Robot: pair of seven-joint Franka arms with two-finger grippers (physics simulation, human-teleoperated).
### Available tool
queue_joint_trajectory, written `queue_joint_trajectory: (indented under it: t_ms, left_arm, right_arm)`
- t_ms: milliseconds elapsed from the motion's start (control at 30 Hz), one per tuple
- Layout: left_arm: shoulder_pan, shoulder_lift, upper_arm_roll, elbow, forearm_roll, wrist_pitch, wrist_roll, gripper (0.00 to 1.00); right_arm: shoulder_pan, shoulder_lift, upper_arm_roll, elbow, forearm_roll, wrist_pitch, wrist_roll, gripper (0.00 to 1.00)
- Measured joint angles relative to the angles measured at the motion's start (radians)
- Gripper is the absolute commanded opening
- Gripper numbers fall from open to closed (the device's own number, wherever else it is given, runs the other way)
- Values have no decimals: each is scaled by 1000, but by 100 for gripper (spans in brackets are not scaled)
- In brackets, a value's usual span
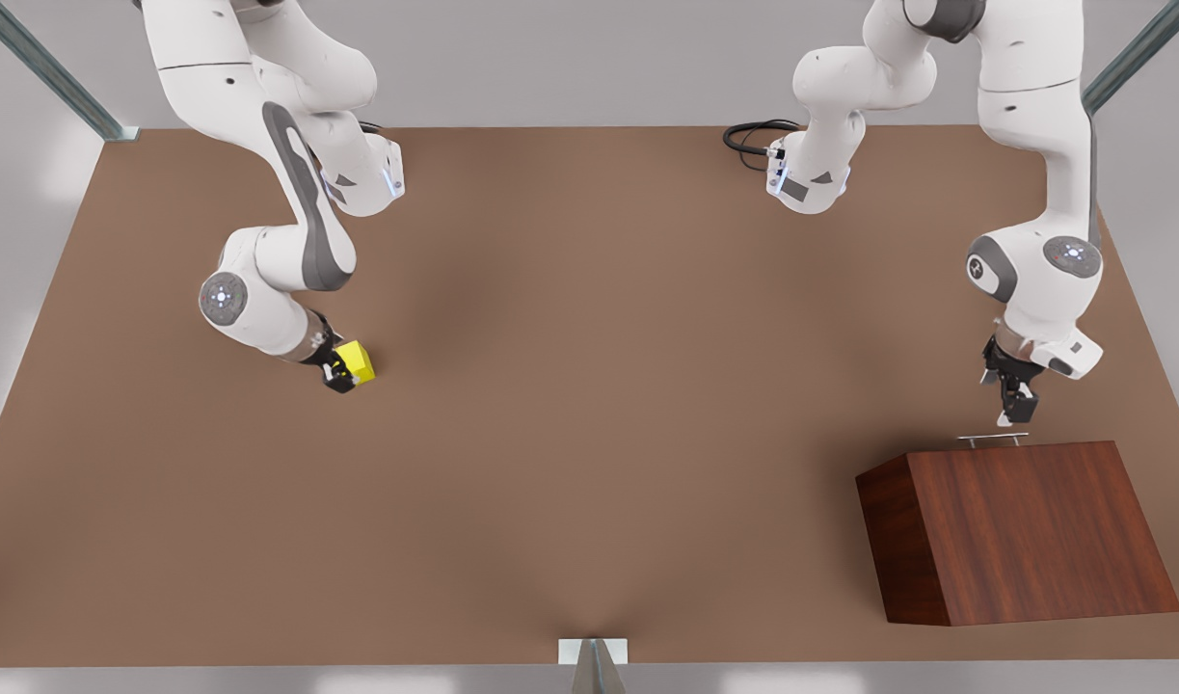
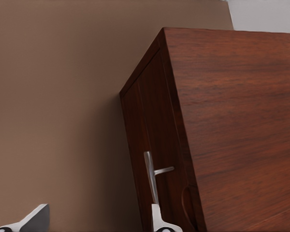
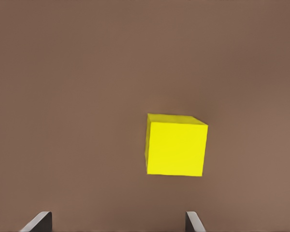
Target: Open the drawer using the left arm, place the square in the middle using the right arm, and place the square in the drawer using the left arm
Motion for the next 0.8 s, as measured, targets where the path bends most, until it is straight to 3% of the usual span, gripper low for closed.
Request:
queue_joint_trajectory:
  t_ms: [267,367,800]
  left_arm:
    - [6,54,1,48,7,2,2,100]
    - [6,62,0,48,8,2,2,100]
    - [7,94,0,76,9,20,2,100]
  right_arm:
    - [-16,11,2,-40,3,10,-110,100]
    - [-94,57,2,-37,22,77,-182,100]
    - [-85,52,40,-98,112,124,-242,100]
